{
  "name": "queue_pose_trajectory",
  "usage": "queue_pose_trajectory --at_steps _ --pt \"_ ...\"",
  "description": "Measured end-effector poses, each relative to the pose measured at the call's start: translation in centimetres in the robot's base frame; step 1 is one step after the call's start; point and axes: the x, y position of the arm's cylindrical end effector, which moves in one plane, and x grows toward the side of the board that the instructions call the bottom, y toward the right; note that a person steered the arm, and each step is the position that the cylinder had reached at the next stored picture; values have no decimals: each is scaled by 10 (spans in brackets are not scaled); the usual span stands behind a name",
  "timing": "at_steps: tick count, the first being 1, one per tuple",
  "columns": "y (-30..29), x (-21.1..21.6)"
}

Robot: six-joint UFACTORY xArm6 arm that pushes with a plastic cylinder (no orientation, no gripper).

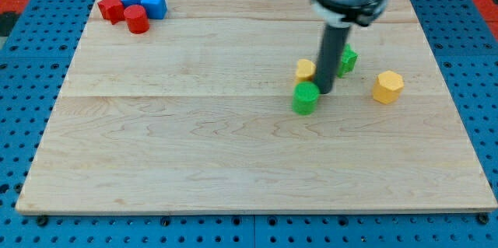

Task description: Push the green circle towards the bottom center

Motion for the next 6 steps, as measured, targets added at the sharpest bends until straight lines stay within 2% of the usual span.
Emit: queue_pose_trajectory --at_steps 1,2,3,5,6 --pt "-38 5" --pt "-38 39" --pt "-65 69" --pt "-9 69" --pt "-28 95"
